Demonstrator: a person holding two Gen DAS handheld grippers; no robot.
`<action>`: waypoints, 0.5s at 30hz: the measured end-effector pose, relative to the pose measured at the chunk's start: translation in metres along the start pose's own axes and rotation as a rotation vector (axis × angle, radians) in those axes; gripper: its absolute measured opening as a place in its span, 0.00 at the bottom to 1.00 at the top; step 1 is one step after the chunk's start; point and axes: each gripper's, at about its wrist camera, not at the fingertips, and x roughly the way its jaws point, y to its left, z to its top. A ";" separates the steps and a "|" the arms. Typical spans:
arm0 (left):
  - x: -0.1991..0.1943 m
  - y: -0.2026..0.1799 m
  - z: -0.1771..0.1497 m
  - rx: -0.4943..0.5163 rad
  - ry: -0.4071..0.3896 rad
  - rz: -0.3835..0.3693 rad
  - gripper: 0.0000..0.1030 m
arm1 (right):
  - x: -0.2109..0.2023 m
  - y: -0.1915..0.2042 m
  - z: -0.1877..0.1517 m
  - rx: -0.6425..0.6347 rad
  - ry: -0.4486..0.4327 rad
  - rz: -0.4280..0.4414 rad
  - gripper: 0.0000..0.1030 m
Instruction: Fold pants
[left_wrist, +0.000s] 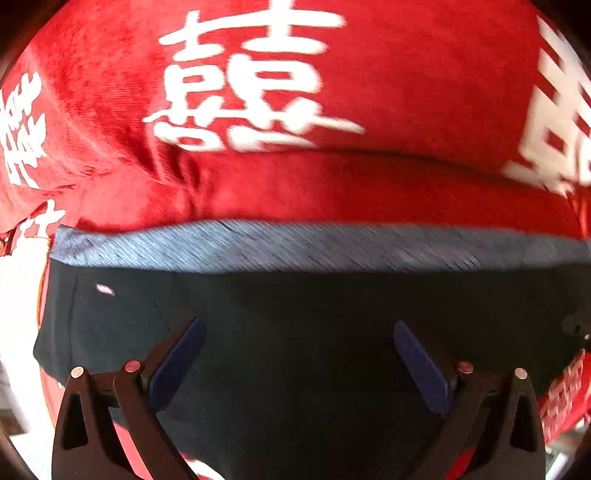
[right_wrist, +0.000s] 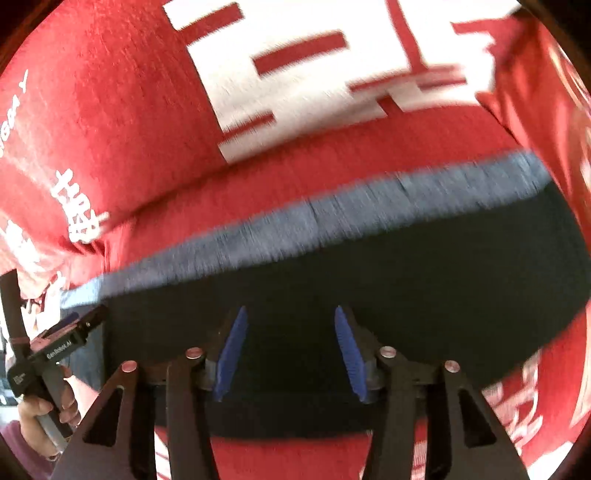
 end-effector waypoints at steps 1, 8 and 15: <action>-0.001 -0.009 -0.005 0.016 0.010 -0.007 1.00 | -0.004 -0.008 -0.011 0.021 0.014 0.007 0.53; -0.001 -0.076 -0.025 0.078 0.065 -0.055 1.00 | -0.023 -0.047 -0.032 0.103 0.010 0.033 0.53; -0.006 -0.130 -0.021 0.126 0.066 -0.083 1.00 | -0.040 -0.100 -0.035 0.207 -0.012 -0.004 0.53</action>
